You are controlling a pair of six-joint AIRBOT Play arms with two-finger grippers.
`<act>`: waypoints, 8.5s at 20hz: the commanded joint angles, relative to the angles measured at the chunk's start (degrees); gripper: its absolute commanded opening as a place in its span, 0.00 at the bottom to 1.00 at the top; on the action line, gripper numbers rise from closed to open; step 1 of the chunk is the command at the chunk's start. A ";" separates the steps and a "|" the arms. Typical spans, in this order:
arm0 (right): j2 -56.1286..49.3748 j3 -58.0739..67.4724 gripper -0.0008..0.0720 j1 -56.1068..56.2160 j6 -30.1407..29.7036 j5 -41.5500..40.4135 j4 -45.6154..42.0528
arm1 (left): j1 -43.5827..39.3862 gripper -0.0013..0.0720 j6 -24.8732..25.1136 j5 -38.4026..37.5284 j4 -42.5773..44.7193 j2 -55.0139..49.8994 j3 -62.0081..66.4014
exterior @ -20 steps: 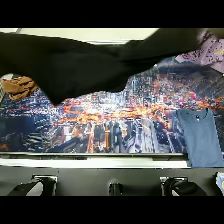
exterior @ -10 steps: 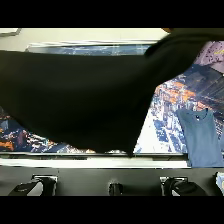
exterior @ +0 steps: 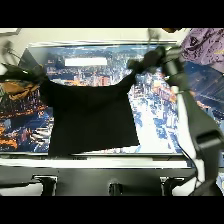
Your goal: Fold the clothes and pants, and hang the long-sleeved shirts on hangers.
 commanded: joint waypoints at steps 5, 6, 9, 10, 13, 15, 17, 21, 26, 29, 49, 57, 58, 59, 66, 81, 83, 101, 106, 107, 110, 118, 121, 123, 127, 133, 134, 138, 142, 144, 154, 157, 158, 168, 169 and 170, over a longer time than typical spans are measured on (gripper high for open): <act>-9.20 0.09 0.49 -2.10 -11.89 -9.03 22.56 | -1.05 0.05 -0.02 1.09 -0.17 -10.97 -0.68; -7.72 0.07 0.63 -3.80 -14.78 -11.98 23.30 | -0.48 0.05 -0.02 0.57 -0.17 -10.03 -0.70; -2.21 0.04 0.66 -11.04 -24.35 -25.09 23.19 | 2.01 0.05 -0.02 -2.84 -0.15 -6.97 -0.70; -0.68 -0.61 0.66 -13.70 -25.09 -28.87 22.75 | 2.91 0.05 -0.02 -3.96 -0.15 -6.12 -0.70; 6.73 -14.14 0.67 -22.14 -25.46 -28.52 24.46 | 5.27 0.05 -0.02 -5.97 -0.15 -4.44 -0.74; 12.31 -28.89 0.68 -25.27 -27.43 -26.05 24.41 | 5.81 0.05 -0.04 -6.86 -0.17 -4.24 -0.74; 17.20 -43.76 0.68 -25.81 -29.70 -21.75 24.44 | 5.75 0.05 -0.02 -7.08 -0.17 -4.26 -0.74; 20.79 -63.78 0.68 -22.03 -33.46 -12.26 29.66 | 5.68 0.05 -0.02 -7.30 -0.17 -4.33 -0.74; 20.79 -70.51 0.67 -15.63 -35.10 -3.37 32.44 | 5.68 0.05 -0.04 -7.28 -0.17 -4.35 -0.74; 20.70 -70.51 0.66 -13.07 -35.32 -0.55 33.29 | 5.68 0.05 -0.04 -7.30 -0.17 -4.37 -0.74; 11.93 -24.39 0.06 -29.09 -6.67 9.53 24.90 | -0.72 0.05 -3.74 -8.74 -0.35 -4.61 -6.29; 15.50 -30.51 0.50 -32.89 -24.11 -13.25 25.40 | -4.46 0.05 -6.51 -6.21 -0.39 -5.29 -7.28; 16.65 -36.17 0.50 -32.22 -25.11 -13.40 27.30 | -4.44 0.05 -6.51 -6.21 -0.37 -5.29 -7.28; 17.99 -42.49 0.51 -30.97 -26.08 -12.55 30.64 | -4.44 0.05 -6.51 -6.21 -0.37 -5.29 -7.28; 24.48 -74.47 0.58 -5.97 -26.95 3.91 42.25 | -4.44 0.05 -6.54 -6.43 -0.39 -5.29 -7.28; 24.48 -74.14 0.05 4.70 -19.28 23.34 46.27 | -4.44 0.05 -6.47 -7.21 -0.37 -5.29 -7.28; 24.92 -70.77 0.05 4.57 -20.13 23.23 45.53 | -4.44 0.05 -6.43 -7.21 -0.55 -5.14 -7.23; 61.00 -9.16 0.05 -19.52 -12.46 -1.88 25.03 | 2.23 0.05 4.04 -7.34 3.52 32.52 24.79; 59.58 -9.22 0.05 -19.52 -6.47 -3.17 15.39 | 2.21 0.05 0.76 -7.39 7.19 36.11 24.22; 56.87 -9.22 0.05 -19.52 -6.43 -3.41 15.41 | 2.21 0.05 0.83 -7.26 7.19 35.04 22.99; 45.97 -9.22 0.05 -19.52 -5.92 -3.93 16.02 | 2.21 0.05 2.80 -6.56 7.19 28.72 17.42; 7.91 -9.22 0.05 -19.45 -8.17 -1.22 21.38 | -1.92 0.05 5.79 7.04 6.99 -5.25 11.10; -1.86 -9.22 0.05 -19.45 -8.44 0.50 22.08 | -4.33 0.05 5.79 9.31 6.99 -15.06 11.10; -5.88 -9.22 0.05 -19.45 -8.46 -1.03 23.39 | -5.44 0.05 5.53 8.74 6.97 -18.38 11.08; -8.22 -9.22 0.05 -19.47 -8.70 -4.20 23.85 | -6.08 0.17 5.55 3.52 5.62 -19.76 11.41; -1.66 -9.22 0.56 -20.96 -20.17 -15.28 22.91 | 1.25 0.76 6.82 -13.88 5.05 -12.96 15.91; -0.02 -9.25 0.56 -21.66 -23.54 -18.91 21.07 | 3.72 0.76 7.17 -17.05 5.03 -10.99 15.89; 9.27 -21.51 0.59 -29.35 -27.06 -22.25 24.65 | 13.97 0.76 7.13 -22.71 1.31 -2.47 8.46; 21.66 -51.04 0.58 -35.95 -32.30 -18.45 25.66 | 22.25 0.75 7.13 -20.70 -7.04 8.46 -12.35; 24.20 -60.65 0.58 -36.02 -34.34 -15.28 25.70 | 23.78 0.75 7.13 -19.39 -7.02 11.23 -20.00; 23.04 -69.09 0.58 -35.52 -39.19 -4.17 31.71 | 22.75 0.75 7.13 -19.58 -6.80 11.32 -25.33; 19.85 -69.11 0.58 -35.52 -39.95 -6.27 34.25 | 22.75 0.75 7.13 -18.97 -6.82 11.30 -25.33; 19.08 -69.11 0.58 -35.47 -40.22 -6.51 35.15 | 22.75 0.75 7.13 -18.97 -6.82 11.30 -25.33; 21.84 -68.78 0.05 -25.40 -39.69 -4.68 33.38 | 23.06 0.75 18.91 -16.26 -13.79 11.39 -31.47; 23.32 -68.81 0.05 -25.40 -39.69 -5.31 33.24 | 23.06 0.75 21.31 -13.70 -17.53 11.39 -34.16; 24.46 -68.81 0.05 -25.35 -39.69 -6.01 33.29 | 22.82 0.75 24.17 -11.02 -21.35 11.39 -37.33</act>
